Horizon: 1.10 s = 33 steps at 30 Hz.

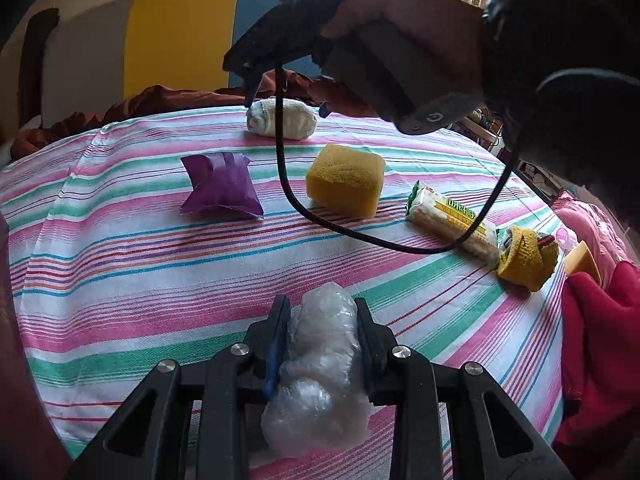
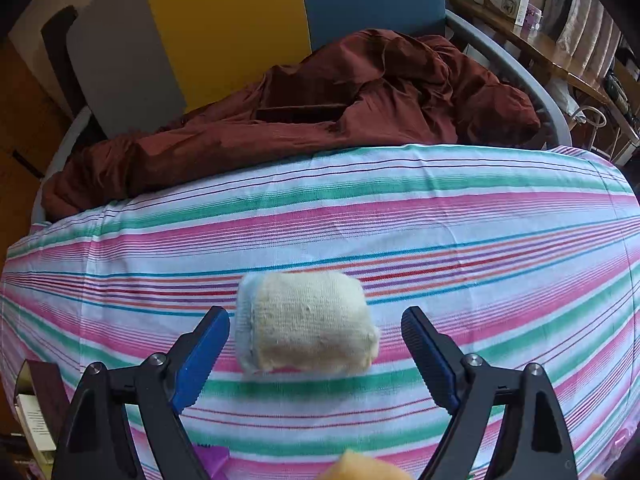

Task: Organize objects
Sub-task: 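Hold the plastic bundle in the left gripper while the right gripper grasps the cream sock roll, then carry the plastic-wrapped bundle into the gold tray and open the left gripper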

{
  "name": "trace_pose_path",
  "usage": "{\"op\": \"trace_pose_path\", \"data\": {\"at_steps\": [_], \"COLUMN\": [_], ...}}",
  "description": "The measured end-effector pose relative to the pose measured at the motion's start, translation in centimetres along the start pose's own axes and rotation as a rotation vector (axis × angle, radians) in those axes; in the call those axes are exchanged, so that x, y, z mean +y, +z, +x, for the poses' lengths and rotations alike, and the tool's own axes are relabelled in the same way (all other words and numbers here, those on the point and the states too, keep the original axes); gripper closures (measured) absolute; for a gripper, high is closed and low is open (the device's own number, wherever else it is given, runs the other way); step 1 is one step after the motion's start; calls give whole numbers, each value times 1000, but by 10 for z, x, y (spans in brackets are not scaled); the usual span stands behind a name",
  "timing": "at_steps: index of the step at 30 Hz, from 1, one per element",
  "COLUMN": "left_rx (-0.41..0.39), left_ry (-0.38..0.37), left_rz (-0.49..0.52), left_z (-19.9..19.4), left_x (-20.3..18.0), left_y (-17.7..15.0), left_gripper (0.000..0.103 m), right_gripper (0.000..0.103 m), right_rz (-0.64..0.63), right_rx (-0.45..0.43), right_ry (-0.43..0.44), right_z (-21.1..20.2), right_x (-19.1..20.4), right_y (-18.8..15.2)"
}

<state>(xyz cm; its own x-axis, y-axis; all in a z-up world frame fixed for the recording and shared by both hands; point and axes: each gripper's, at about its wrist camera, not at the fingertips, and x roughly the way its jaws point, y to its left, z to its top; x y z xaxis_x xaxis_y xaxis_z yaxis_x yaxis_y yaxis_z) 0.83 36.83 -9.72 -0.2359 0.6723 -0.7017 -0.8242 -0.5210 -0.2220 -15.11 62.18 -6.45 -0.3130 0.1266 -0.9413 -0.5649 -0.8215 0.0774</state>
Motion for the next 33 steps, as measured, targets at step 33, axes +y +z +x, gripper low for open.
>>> {"op": "trace_pose_path", "data": {"at_steps": [33], "left_rx": [-2], "left_ry": [63], "left_rz": [48], "left_z": [6], "left_x": [-10], "left_y": [1], "left_gripper": [70], "right_gripper": [30], "right_rz": [-28], "right_rx": [89], "right_ry": [-8], "right_z": [-53], "right_x": [-62], "right_y": [-204]}}
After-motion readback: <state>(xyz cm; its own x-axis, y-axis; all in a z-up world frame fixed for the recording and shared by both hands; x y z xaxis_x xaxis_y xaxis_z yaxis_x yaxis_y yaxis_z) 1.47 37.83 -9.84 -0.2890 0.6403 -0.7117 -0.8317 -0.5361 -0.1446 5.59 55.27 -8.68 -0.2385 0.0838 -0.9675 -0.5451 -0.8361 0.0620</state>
